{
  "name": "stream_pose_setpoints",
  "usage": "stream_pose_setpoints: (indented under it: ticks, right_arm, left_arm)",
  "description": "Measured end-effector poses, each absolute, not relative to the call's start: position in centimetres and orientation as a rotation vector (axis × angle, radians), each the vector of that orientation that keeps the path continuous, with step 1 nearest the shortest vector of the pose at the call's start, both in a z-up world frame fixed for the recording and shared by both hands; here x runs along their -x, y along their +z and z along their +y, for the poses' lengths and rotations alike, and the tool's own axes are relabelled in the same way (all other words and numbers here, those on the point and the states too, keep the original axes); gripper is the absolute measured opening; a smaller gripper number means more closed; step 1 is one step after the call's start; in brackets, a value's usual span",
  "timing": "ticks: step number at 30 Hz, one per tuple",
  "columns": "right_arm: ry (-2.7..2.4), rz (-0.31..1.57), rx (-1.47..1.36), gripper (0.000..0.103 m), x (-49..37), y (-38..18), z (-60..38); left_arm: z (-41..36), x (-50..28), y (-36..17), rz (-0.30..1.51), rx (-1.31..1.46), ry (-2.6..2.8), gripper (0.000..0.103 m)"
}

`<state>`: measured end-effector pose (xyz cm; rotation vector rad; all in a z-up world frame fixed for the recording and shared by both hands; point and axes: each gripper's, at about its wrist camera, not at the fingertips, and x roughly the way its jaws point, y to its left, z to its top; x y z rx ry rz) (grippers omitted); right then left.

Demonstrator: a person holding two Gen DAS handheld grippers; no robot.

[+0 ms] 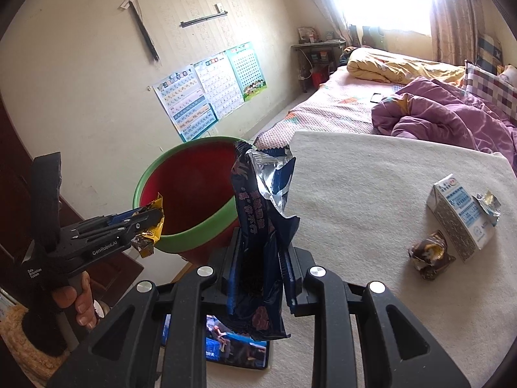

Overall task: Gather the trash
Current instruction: 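Carry the yellow wrapper and blue Oreo wrapper over the red bin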

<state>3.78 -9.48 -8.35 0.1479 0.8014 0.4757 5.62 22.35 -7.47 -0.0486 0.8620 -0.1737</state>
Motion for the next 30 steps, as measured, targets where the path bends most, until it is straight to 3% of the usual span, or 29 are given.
stream_pose_setpoints:
  ticks: [30]
  right_arm:
    - [0.588, 0.83, -0.109, 0.024, -8.6, -8.6, -2.7]
  left_arm:
    - [24.1, -7.6, -8.0, 0.855, 0.043, -0.104, 0.029]
